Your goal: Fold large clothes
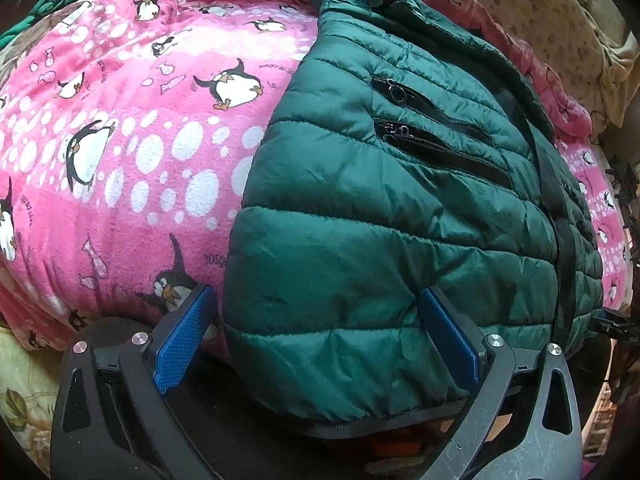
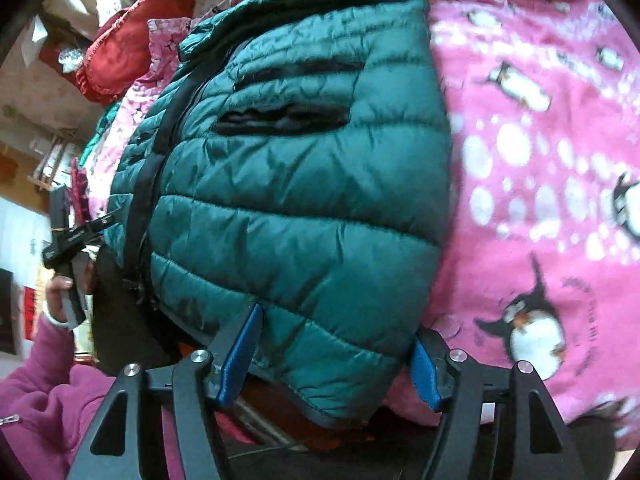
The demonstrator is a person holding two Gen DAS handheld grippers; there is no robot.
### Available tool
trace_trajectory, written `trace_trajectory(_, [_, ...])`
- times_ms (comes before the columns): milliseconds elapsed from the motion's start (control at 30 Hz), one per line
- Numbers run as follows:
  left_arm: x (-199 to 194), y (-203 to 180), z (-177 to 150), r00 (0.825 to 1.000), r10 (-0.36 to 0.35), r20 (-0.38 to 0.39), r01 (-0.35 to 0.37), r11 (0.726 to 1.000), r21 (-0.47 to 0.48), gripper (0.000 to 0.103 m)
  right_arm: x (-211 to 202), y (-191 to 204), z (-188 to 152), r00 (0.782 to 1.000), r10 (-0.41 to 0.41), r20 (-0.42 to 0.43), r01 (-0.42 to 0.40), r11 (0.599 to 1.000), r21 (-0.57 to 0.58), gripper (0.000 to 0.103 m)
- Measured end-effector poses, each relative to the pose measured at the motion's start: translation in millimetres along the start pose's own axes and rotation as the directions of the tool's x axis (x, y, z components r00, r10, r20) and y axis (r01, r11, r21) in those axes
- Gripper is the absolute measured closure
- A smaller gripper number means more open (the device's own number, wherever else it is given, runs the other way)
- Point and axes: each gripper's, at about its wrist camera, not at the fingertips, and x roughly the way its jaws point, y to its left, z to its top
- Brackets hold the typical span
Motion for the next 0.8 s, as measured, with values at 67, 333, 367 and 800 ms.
trace_trajectory(67, [0.5, 0.9, -1.0, 1.000, -0.004, -0.002, 0.004, 1.000, 0.000, 0.001, -3.3, 6.8, -1.9, 1.000, 0.015, 0.007, -0.015, 0.999, -0.044, 0.040])
trace_trajectory(333, [1.3, -1.8, -2.4, 1.000, 0.001, 0.004, -0.001, 1.000, -0.003, 0.001, 5.2, 11.5, -0.7, 0.999, 0.015, 0.033, -0.013, 0.997, -0.077, 0.045])
trace_trajectory(367, [1.5, -1.8, -2.7, 1.000, 0.002, 0.003, -0.002, 1.000, -0.006, 0.001, 4.5, 10.4, -0.2, 0.999, 0.018, 0.033, -0.016, 0.997, -0.076, 0.045])
trace_trajectory(800, [-16.6, -19.3, -7.5, 1.000, -0.016, 0.021, 0.013, 0.992, 0.122, 0.065, -31.3, 42.4, 15.7, 0.987, 0.011, 0.158, 0.018, 0.982, -0.186, 0.083])
